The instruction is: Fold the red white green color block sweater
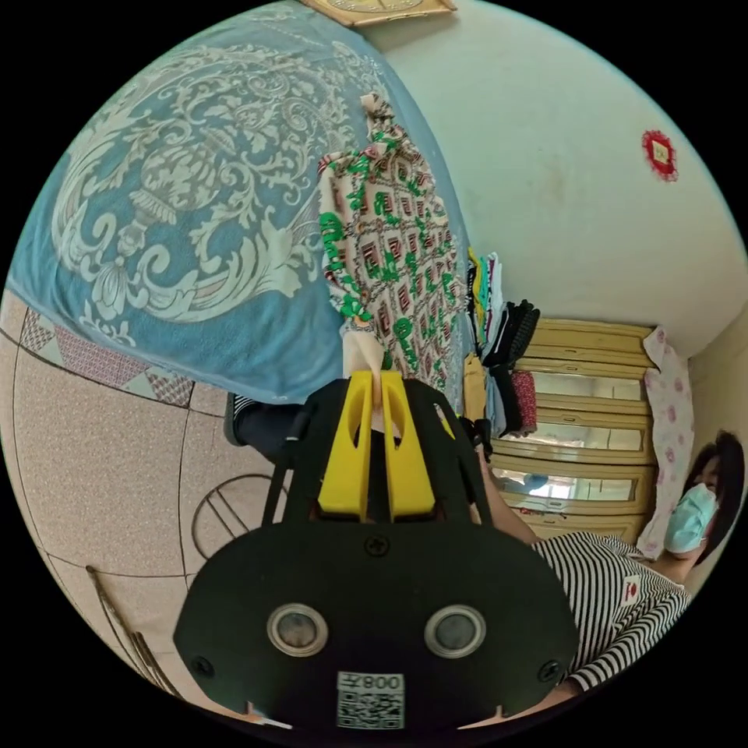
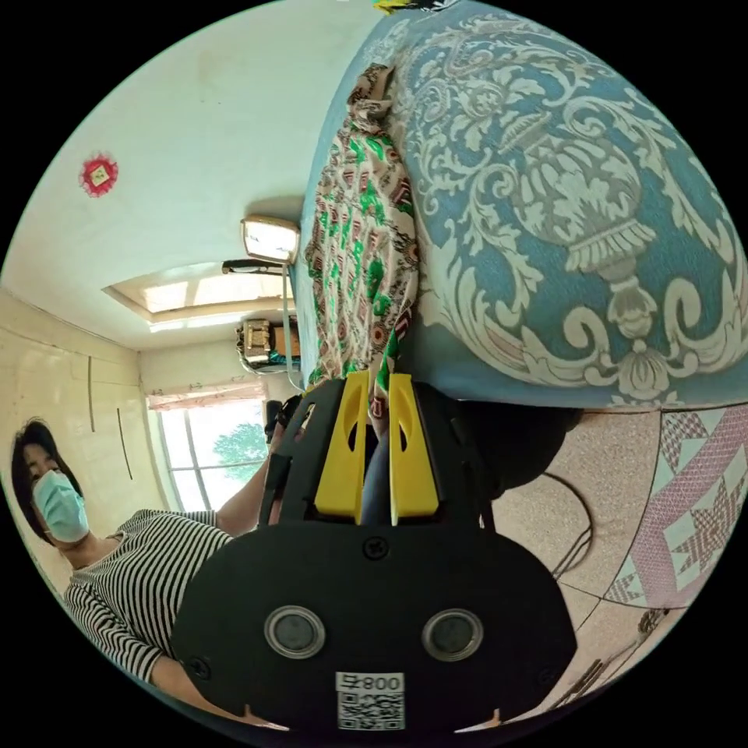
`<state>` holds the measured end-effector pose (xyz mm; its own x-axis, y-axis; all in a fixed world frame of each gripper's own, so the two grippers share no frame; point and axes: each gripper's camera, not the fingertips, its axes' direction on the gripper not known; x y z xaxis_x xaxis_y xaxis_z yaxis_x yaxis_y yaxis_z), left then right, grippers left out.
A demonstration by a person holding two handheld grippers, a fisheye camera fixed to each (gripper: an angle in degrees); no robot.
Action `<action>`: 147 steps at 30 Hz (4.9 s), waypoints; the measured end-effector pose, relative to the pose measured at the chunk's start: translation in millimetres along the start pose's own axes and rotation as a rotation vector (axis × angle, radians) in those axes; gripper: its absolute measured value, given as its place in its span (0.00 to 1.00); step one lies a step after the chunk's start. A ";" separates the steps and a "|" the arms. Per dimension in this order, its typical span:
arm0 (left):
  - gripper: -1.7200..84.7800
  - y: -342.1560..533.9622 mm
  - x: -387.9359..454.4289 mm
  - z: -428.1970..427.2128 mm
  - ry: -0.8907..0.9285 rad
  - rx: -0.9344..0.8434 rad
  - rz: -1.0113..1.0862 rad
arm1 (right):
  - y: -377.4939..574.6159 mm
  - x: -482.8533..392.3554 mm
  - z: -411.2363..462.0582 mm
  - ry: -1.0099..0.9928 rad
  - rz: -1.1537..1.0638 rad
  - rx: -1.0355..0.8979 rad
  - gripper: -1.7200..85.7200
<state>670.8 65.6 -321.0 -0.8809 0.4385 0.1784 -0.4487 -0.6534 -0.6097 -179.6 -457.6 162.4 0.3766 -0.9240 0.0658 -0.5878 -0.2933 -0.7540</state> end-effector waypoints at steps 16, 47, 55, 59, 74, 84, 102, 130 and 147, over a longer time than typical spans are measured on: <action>0.04 -31.3 -15.2 -5.8 0.079 0.146 0.015 | 21.0 -31.1 78.3 0.106 -0.105 -0.033 0.09; 0.04 54.2 -24.9 -10.8 0.203 0.222 -0.042 | 109.0 -22.3 55.4 -0.275 -0.179 0.174 0.06; 0.04 55.8 -36.6 2.0 0.141 0.246 -0.140 | 37.7 -58.5 105.3 -0.070 -0.200 0.002 0.07; 0.04 49.0 -34.7 5.1 0.127 0.229 -0.135 | 43.1 -72.5 88.6 0.059 -0.240 -0.029 0.08; 0.04 71.8 -40.0 -0.3 0.101 0.193 -0.175 | 58.4 -58.1 69.9 0.393 -0.253 -0.052 0.07; 0.04 107.7 -15.0 -31.9 -0.030 0.114 -0.048 | 102.3 -43.9 -22.9 0.187 -0.236 -0.022 0.03; 0.04 -41.9 398.6 -207.1 -0.205 0.461 0.837 | -44.0 -382.6 -295.7 0.101 -0.855 0.364 0.03; 0.04 106.3 85.7 -31.9 -0.226 -0.100 0.102 | 95.7 67.7 -164.1 0.143 0.057 -0.045 0.03; 0.04 95.8 107.0 -25.2 -0.199 -0.035 -0.044 | 76.7 67.9 -148.9 0.040 0.199 0.001 0.03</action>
<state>537.4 65.5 -379.8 -0.8746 0.3330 0.3524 -0.4847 -0.6133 -0.6237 -305.8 -579.3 206.4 0.2242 -0.9728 -0.0581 -0.6471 -0.1040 -0.7552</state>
